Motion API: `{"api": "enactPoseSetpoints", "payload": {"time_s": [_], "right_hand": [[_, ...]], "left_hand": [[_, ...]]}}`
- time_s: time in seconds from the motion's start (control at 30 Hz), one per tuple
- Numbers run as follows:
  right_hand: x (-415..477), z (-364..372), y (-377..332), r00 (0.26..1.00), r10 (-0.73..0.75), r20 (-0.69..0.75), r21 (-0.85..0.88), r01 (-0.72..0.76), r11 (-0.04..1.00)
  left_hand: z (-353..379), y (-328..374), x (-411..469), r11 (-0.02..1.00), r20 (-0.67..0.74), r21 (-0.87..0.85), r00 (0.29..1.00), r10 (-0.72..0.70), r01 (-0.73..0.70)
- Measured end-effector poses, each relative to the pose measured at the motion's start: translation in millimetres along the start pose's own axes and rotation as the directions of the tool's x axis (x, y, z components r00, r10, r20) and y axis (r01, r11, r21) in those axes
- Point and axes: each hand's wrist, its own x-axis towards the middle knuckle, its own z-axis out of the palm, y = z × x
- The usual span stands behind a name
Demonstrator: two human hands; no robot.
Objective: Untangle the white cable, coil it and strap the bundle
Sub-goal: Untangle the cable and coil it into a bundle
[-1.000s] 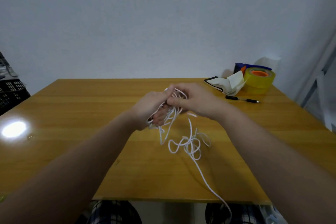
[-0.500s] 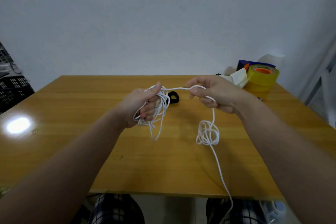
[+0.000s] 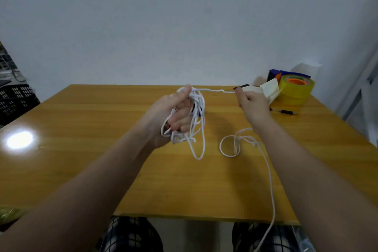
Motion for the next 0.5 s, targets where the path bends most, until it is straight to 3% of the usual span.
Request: {"api": "enactPoseSetpoints", "payload": {"time_s": [0.1,0.3,0.43,0.5], "right_hand": [[-14,15,9,0.973,0.055,0.223,-0.040,-0.047,0.998],[-40,14,15,0.888,0.181,0.423,-0.077,-0.163,0.984],[-66,28,16,0.824,0.112,0.556,-0.224,0.019,0.974],[-79,32,13,0.775,0.103,0.623,-0.378,0.184,0.907]], "left_hand": [[8,8,6,0.987,-0.059,-0.141,0.996,0.066,-0.074],[-2,17,19,0.929,-0.230,-0.267,0.953,0.196,-0.256],[-14,24,39,0.923,-0.303,-0.230,0.924,0.234,-0.309],[-26,27,48,0.931,-0.387,-0.203,0.898,0.210,-0.305]]}}
